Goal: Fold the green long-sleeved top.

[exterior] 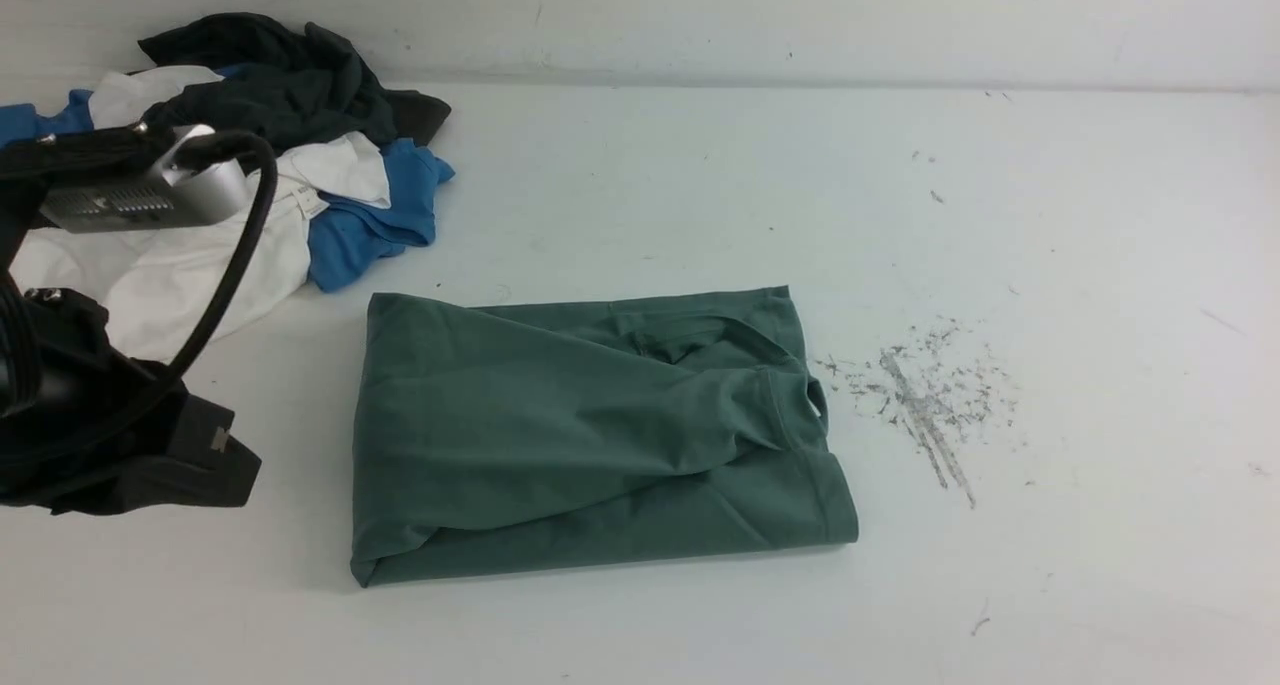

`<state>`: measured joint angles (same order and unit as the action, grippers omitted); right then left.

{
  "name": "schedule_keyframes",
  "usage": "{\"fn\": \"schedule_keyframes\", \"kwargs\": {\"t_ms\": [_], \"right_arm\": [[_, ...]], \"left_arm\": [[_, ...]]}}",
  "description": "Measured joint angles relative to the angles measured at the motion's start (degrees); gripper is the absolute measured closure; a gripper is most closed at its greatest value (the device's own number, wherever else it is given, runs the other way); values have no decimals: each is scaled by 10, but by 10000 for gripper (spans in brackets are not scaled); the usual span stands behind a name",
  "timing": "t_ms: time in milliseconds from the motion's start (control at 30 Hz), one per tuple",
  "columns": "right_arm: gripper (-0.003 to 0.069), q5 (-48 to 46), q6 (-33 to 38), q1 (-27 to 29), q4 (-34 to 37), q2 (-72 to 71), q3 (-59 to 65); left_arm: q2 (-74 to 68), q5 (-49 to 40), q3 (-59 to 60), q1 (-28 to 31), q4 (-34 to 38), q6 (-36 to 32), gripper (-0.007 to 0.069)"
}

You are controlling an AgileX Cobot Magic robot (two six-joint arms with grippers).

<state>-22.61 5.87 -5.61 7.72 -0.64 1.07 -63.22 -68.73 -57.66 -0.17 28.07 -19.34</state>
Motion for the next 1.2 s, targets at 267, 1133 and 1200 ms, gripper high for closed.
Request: {"fn": "schedule_keyframes", "kwargs": {"t_ms": [267,1133,1200], "right_arm": [[673,0,0,39,-9,0,0],[673,1,0,44,-43,0,0],[673,1,0,44,-43,0,0]], "left_arm": [[3,13,0,0,4,0,629],[501,194,255,0,-7,1,629],[538,296,300,0,0,-3,629]]}}
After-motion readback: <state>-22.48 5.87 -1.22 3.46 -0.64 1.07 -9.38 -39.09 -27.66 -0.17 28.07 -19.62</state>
